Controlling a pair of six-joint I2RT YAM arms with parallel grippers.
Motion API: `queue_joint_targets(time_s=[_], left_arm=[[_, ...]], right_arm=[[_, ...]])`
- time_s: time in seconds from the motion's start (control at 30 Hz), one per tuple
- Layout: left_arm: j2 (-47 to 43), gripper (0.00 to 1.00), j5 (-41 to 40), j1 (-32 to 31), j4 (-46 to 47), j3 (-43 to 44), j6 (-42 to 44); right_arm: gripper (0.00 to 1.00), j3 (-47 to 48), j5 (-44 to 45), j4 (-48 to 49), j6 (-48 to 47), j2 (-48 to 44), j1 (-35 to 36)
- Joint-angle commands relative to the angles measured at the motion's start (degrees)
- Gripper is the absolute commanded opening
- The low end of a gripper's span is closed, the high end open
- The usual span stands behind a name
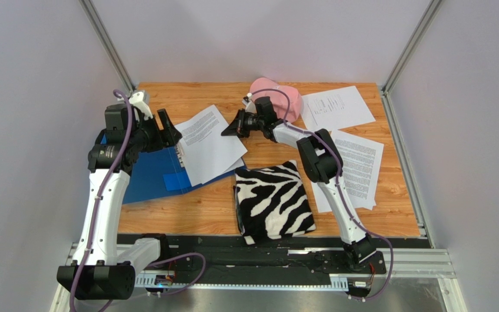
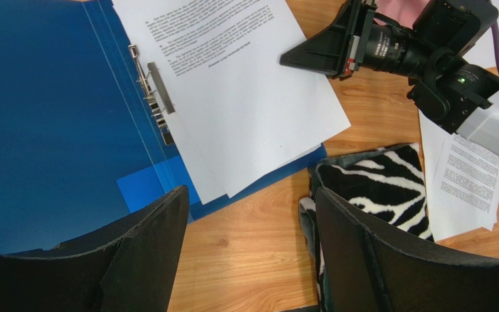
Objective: Put the files into the folder
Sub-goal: Place the file in the spring clip on the folder.
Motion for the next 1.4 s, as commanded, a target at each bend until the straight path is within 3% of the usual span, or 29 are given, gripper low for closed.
queue_joint_targets(time_s=[0.0,0.23,0.93,1.37], left_arm=[[-0.53,0.80,1.05,0.30,2.43,-0.69,-0.60],[-0.97,0.80,1.14,0.30,2.51,-1.13,-0.60],[-1.58,0.79,2.37,0.39,2.60,-1.57,-0.51],[-2.02,0.79,2.81,0.30,2.60,-1.83,-0.42]], right_arm=[[0.00,0.94,1.88,1.94,0.10,0.04,0.25],[0.00,-4.69,5.75,6.08,1.95,-1.54,0.43],[0.00,-7.42,9.00,6.00,2.30,-3.74,2.45],[0.01,-5.66,11.46,-1.65,-4.73,-8.04,3.86]])
